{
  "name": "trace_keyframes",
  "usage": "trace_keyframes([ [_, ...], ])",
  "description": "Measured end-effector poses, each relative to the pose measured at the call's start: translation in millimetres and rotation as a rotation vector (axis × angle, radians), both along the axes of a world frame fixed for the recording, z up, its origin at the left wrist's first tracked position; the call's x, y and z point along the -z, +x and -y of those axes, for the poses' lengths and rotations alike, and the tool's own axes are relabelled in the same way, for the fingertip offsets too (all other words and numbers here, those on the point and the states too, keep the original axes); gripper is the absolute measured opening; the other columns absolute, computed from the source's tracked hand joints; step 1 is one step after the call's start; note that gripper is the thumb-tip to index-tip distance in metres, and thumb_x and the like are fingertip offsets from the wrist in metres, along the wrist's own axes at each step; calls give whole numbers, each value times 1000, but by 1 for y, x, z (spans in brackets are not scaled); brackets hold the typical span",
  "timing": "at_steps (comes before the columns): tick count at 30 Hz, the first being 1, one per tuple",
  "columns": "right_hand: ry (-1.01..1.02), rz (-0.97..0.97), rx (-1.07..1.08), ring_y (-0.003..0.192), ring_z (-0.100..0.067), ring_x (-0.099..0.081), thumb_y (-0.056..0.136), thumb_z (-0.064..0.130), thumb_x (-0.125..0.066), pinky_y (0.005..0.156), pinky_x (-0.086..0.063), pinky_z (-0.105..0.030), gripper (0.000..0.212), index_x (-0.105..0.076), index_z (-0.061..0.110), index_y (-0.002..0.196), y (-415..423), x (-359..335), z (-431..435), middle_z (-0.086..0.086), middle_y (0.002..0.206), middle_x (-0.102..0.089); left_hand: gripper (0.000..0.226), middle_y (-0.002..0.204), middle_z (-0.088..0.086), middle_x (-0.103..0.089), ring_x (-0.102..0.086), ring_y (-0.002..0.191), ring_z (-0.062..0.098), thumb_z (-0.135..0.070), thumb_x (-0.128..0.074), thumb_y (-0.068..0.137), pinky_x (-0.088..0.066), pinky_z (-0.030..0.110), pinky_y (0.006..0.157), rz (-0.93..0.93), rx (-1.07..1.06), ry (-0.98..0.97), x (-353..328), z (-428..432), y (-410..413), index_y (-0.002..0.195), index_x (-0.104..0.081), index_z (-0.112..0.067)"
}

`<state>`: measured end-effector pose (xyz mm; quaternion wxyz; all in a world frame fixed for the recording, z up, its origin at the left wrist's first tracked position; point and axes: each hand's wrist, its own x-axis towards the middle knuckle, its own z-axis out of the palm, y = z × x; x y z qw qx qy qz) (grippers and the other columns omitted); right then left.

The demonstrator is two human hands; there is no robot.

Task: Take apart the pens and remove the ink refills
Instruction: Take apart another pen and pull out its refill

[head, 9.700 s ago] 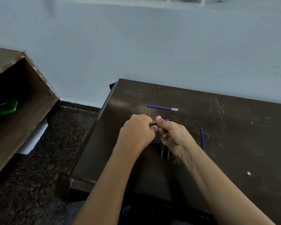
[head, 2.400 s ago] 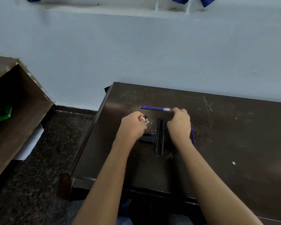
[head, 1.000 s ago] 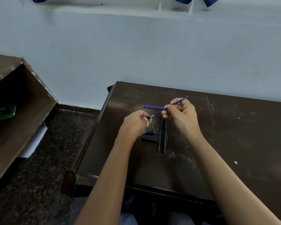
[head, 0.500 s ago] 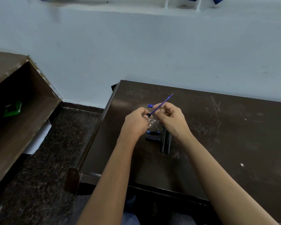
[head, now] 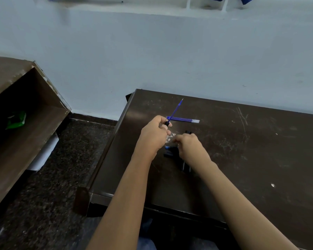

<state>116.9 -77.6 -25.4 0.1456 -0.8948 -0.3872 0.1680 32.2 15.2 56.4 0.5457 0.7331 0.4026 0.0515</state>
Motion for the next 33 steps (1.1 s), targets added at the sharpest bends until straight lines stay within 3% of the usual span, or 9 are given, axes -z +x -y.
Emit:
trace_keyframes([
  [5, -59, 93, -54, 113, -23, -46, 91, 4, -52, 94, -47, -35, 40, -58, 23, 126, -4, 11, 3, -3, 124, -59, 27, 110, 6, -63, -52, 71, 5, -7, -37, 99, -39, 13, 57, 21, -8, -13, -1, -1, 0, 118, -54, -16],
  [12, -23, 184, -72, 108, -21, -50, 92, 10, -54, 89, -48, -32, 32, -61, 21, 122, -5, 12, 3, -3, 116, -63, 26, 107, 3, -62, -53, 73, 5, -8, -38, 100, -36, 13, 56, 11, 7, 1, -2, -1, 0, 119, -53, -16],
  [16, 240, 109, 83, 109, -22, -52, 92, 6, -50, 90, -47, -31, 34, -61, 17, 122, -6, 6, 0, -6, 114, -59, 21, 111, 5, -63, -54, 77, 6, -9, -39, 99, -35, 14, 55, -17, 16, 77, 0, 0, -1, 111, -55, -18],
  [19, 546, -143, 335, 93, -13, -58, 89, -2, -48, 84, -49, -25, 38, -67, 17, 115, -2, -16, -4, -2, 106, -61, 21, 109, 2, -62, -49, 68, 4, -8, -42, 97, -33, 15, 52, -31, 14, 119, 0, 0, -2, 108, -58, -18],
  [22, 824, -625, 572, 71, -11, -54, 84, -2, -54, 66, -46, -25, 27, -68, 18, 97, 5, -45, -5, -2, 84, -62, 24, 104, -1, -59, -46, 66, 3, -6, -44, 95, -32, 14, 52, -39, 30, 136, -1, 0, -2, 110, -59, -17],
  [25, 1044, -1022, 669, 75, -17, -62, 86, -1, -60, 73, -52, -26, 14, -63, 12, 92, 7, -71, 0, -8, 83, -64, 24, 103, 1, -61, -47, 66, 3, -8, -44, 95, -33, 13, 53, -57, 67, 144, -4, 1, -3, 109, -61, -18],
  [28, 1107, -1172, 687, 81, -18, -70, 91, 3, -58, 83, -56, -32, 8, -61, 11, 93, 4, -83, 7, -7, 85, -69, 23, 104, 3, -66, -49, 69, 4, -7, -43, 95, -34, 17, 55, -72, 111, 119, -5, 2, -3, 102, -62, -20],
  [33, 1114, -1190, 719, 87, -19, -71, 92, 5, -58, 85, -56, -36, 8, -62, 10, 98, -2, -85, 19, -8, 89, -70, 23, 98, 4, -67, -53, 70, 8, -7, -45, 93, -37, 20, 56, -90, 183, 85, -8, 3, -4, 97, -62, -22],
])
